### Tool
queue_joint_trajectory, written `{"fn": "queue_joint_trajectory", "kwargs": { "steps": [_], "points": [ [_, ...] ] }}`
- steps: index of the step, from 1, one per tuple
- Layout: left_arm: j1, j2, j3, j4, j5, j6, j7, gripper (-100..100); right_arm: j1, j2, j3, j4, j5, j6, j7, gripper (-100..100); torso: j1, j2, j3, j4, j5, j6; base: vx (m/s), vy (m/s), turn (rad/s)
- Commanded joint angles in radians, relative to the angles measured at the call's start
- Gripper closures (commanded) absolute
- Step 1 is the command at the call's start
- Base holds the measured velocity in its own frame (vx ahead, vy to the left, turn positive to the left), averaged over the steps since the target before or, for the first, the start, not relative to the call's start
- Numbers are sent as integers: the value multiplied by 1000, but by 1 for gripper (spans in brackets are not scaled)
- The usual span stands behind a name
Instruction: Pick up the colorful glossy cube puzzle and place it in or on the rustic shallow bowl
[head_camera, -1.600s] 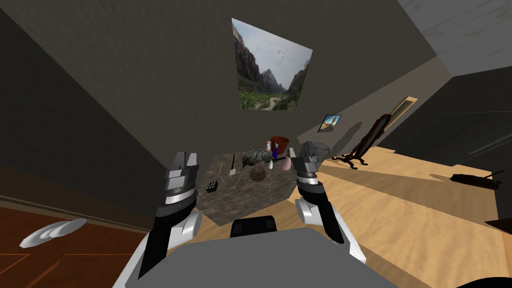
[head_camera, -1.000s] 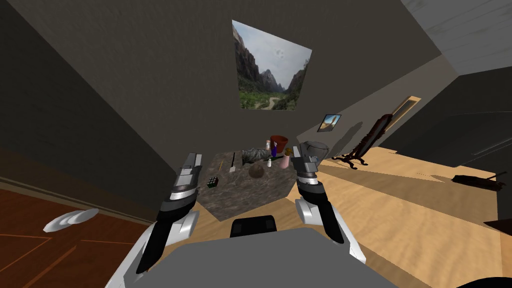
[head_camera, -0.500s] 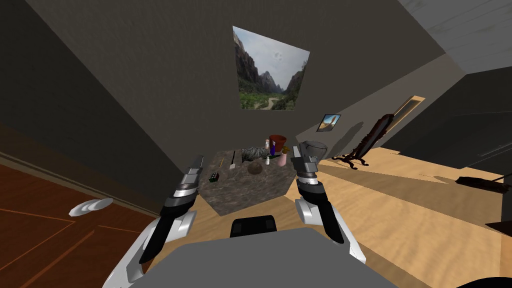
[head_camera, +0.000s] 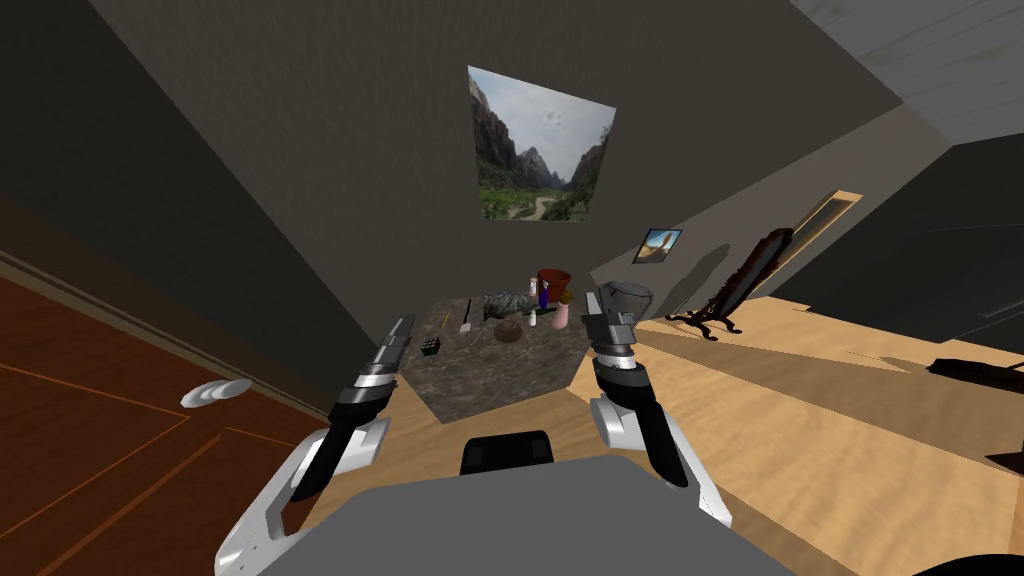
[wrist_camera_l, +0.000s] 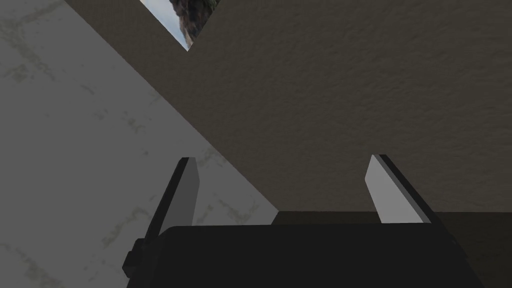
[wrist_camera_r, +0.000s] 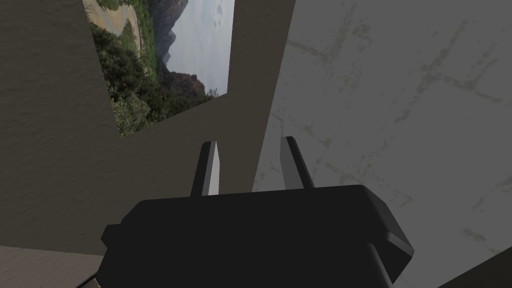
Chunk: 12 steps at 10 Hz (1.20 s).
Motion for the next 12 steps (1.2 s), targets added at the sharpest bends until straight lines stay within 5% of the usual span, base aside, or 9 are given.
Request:
{"fn": "queue_joint_trajectory", "kwargs": {
  "steps": [1,12],
  "points": [
    [-9,8,13,50,-9,-1,-24,-100,0,0,0,0,0,0,0,0,0,0,0,0,0,0,-67,-41,45],
    [-48,0,58,343,-92,22,-128,-100,0,0,0,0,0,0,0,0,2,-6,-3,-1,0,0,-7,-22,38]
  ]
}}
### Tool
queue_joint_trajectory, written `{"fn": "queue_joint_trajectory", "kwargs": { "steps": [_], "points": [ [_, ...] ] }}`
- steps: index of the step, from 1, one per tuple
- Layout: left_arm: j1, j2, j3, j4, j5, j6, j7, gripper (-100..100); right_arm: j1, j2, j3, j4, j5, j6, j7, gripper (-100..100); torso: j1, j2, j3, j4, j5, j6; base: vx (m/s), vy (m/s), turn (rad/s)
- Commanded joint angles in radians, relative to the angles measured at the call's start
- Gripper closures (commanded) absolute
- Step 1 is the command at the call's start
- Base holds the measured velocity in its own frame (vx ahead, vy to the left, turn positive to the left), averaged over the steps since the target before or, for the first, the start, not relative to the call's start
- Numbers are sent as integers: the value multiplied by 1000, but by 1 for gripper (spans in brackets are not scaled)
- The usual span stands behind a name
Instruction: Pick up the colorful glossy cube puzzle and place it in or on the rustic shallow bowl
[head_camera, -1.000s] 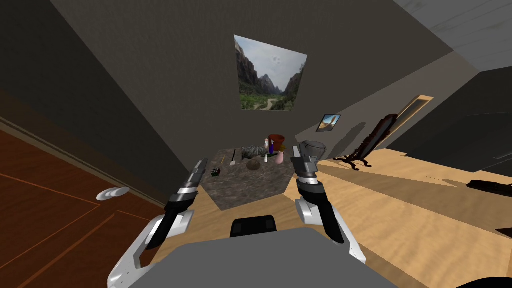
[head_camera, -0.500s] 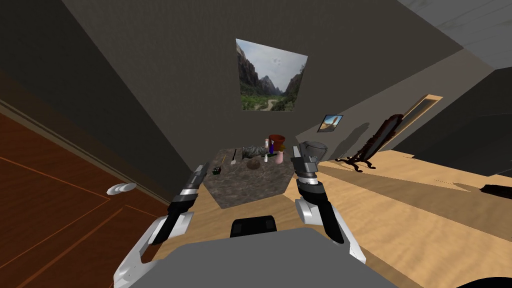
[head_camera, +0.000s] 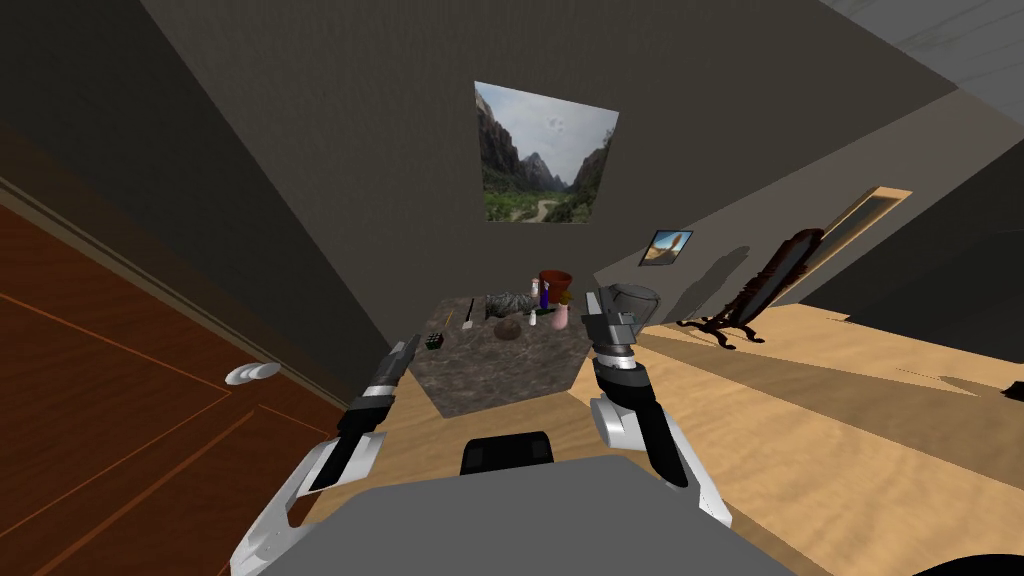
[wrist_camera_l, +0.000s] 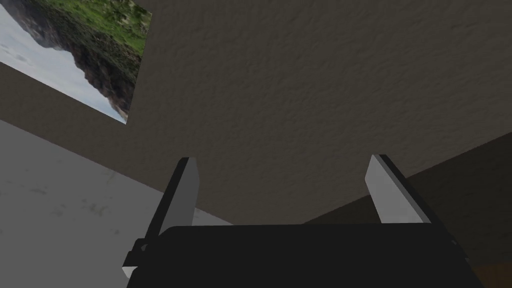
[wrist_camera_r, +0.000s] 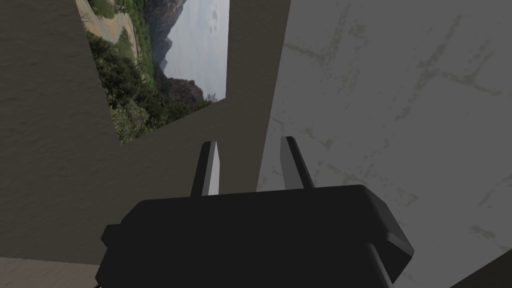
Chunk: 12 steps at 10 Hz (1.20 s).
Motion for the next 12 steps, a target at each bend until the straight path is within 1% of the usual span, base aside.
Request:
{"fn": "queue_joint_trajectory", "kwargs": {
  "steps": [1,3,4,6,9,12],
  "points": [
    [-1,-11,1,47,-17,-2,-16,-100,0,0,0,0,0,0,0,0,0,0,0,0,0,0,47,-8,45],
    [-1,-19,4,98,-36,-3,-27,-100,0,0,0,0,0,0,0,0,0,-1,-1,0,0,0,60,-2,32],
    [-1,-19,4,98,-36,-3,-27,-100,0,0,0,0,0,0,0,0,1,-2,-1,0,0,0,45,2,10],
    [0,-28,5,144,-53,-4,-36,-100,0,0,0,0,0,0,0,0,1,-1,0,0,0,0,54,-2,21],
    [3,-42,4,204,-77,-6,-45,-100,0,0,0,0,0,0,0,0,1,-3,-2,-1,0,0,83,3,19],
    [5,-55,1,250,-96,-6,-51,-100,0,0,0,0,0,0,0,0,1,-5,-3,-1,0,0,105,3,3]
  ]
}}
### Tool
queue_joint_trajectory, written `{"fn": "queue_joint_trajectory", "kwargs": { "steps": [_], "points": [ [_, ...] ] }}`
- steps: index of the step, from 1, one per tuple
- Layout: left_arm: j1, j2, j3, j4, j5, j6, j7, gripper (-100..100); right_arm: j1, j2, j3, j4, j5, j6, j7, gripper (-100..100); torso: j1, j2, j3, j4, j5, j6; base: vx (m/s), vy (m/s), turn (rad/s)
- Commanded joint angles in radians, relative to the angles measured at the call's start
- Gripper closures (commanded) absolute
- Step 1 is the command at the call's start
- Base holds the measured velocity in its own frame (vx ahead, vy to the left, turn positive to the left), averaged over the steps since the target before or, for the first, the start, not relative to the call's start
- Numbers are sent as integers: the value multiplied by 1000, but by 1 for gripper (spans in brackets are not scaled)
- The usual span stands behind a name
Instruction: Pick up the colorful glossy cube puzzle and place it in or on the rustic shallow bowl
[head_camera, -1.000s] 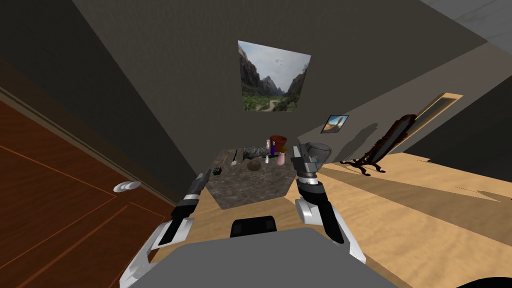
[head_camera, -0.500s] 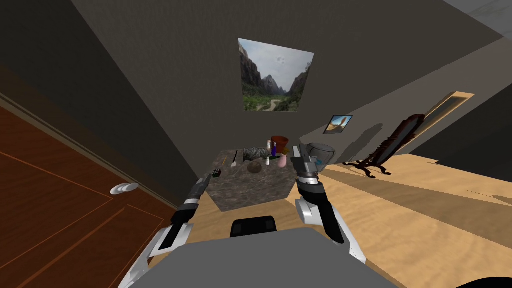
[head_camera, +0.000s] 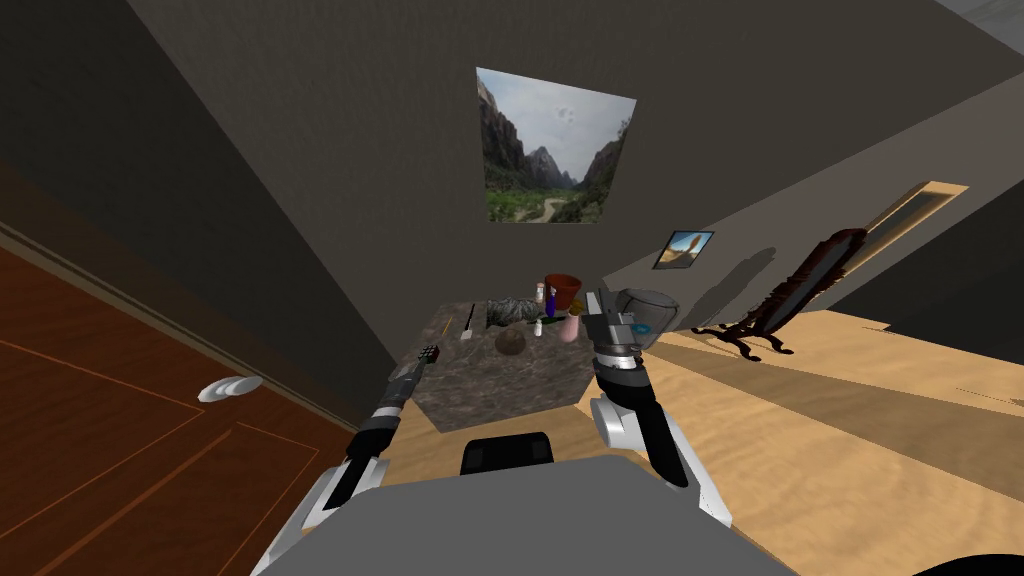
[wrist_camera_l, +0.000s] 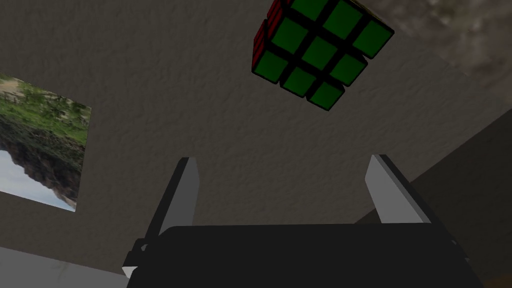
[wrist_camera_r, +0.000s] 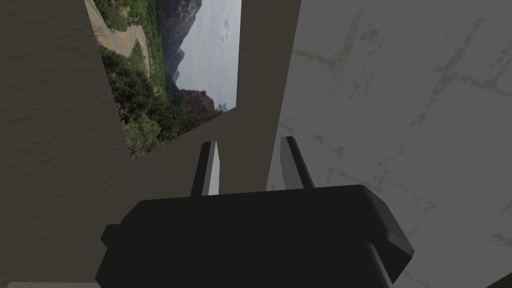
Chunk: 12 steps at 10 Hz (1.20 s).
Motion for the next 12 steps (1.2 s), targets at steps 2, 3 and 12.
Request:
{"fn": "queue_joint_trajectory", "kwargs": {
  "steps": [2,3,12],
  "points": [
    [-4,-8,-2,50,-14,-3,-4,-100,0,0,0,0,0,0,0,0,0,0,0,0,0,0,120,3,-15],
    [-5,-4,0,41,-9,-4,-2,-100,0,0,0,0,0,0,0,0,0,-2,-1,0,0,0,71,2,-5],
    [-22,30,18,44,-9,0,-37,-100,0,0,0,0,0,0,0,0,-1,7,4,2,0,0,-7,-3,5]
  ]
}}
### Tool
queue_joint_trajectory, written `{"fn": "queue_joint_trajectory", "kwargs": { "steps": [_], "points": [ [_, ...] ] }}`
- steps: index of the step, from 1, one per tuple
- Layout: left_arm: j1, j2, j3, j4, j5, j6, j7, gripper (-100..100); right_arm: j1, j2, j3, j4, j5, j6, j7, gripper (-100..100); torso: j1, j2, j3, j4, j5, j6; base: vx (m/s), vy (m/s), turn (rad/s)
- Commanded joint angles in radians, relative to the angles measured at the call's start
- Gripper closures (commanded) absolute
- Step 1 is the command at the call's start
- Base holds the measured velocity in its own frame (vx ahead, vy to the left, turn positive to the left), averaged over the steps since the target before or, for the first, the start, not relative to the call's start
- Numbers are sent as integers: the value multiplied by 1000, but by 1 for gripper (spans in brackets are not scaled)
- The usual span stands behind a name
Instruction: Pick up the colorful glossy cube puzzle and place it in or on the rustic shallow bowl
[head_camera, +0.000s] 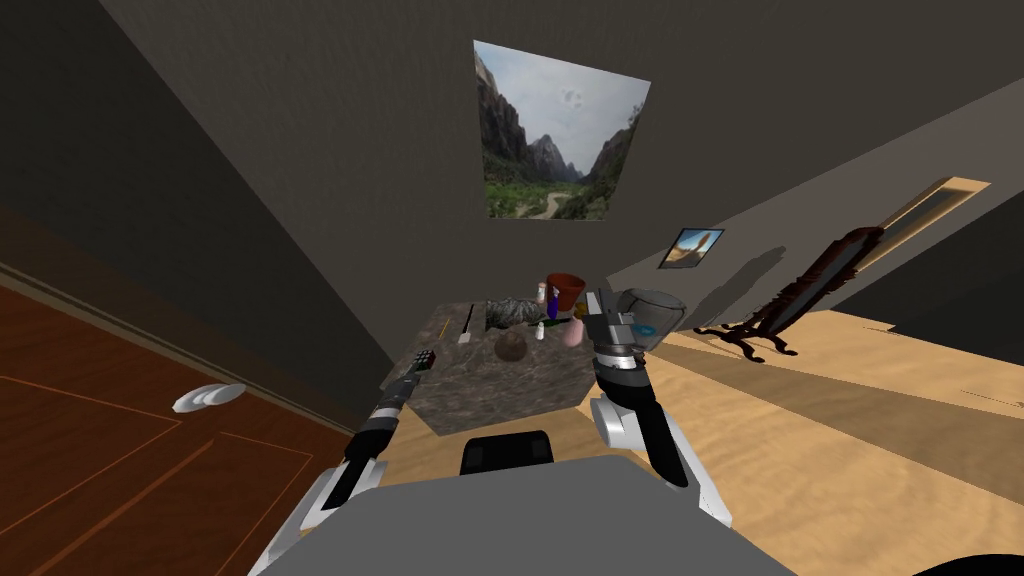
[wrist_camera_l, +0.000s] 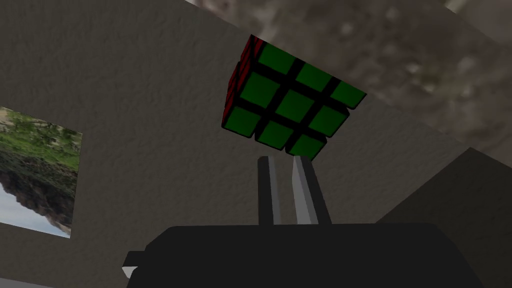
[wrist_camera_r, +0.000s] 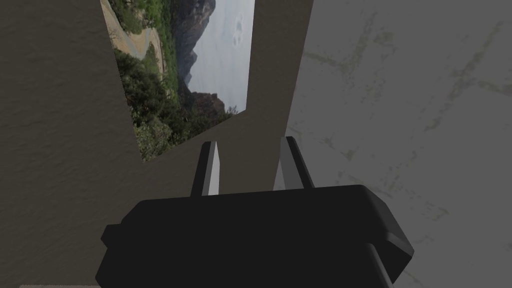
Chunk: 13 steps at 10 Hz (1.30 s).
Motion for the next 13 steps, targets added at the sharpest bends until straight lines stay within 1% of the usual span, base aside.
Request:
{"fn": "queue_joint_trajectory", "kwargs": {
  "steps": [1,2,3,6,8,9,10,11,12,13],
  "points": [
    [-15,26,15,8,1,1,-30,-100,0,0,0,0,0,0,0,0,0,0,0,0,0,0,-164,-48,40],
    [-25,47,27,9,1,2,-53,-100,0,0,0,0,0,0,0,0,-1,5,3,1,0,0,-195,-57,35],
    [-29,57,33,9,0,3,-64,-100,0,0,0,0,0,0,0,0,-2,8,5,2,0,0,-149,-55,32],
    [-52,114,62,19,-2,6,-130,-100,0,0,0,0,0,0,0,0,-2,6,4,1,0,0,-148,-53,31],
    [-58,137,72,34,-5,4,-166,-100,0,0,0,0,0,0,0,0,-3,5,3,1,-1,0,-108,-58,3],
    [-50,132,69,43,-13,-8,-182,-100,0,0,0,0,0,0,0,0,-3,3,2,1,0,0,-16,-56,-14],
    [-34,104,62,45,-30,-30,-192,-100,0,0,0,0,0,0,0,0,-3,-1,0,0,0,0,70,-33,9],
    [-24,83,57,45,-41,-45,-195,-100,0,0,0,0,0,0,0,0,-2,-7,-3,-1,0,0,151,10,27],
    [-19,72,55,45,-47,-52,-196,-100,0,0,0,0,0,0,0,0,1,-12,-6,-2,0,0,164,44,23],
    [-8,47,50,44,-60,-67,-198,-100,0,0,0,0,0,0,0,0,3,-14,-8,-3,1,0,155,48,28]
  ]
}}
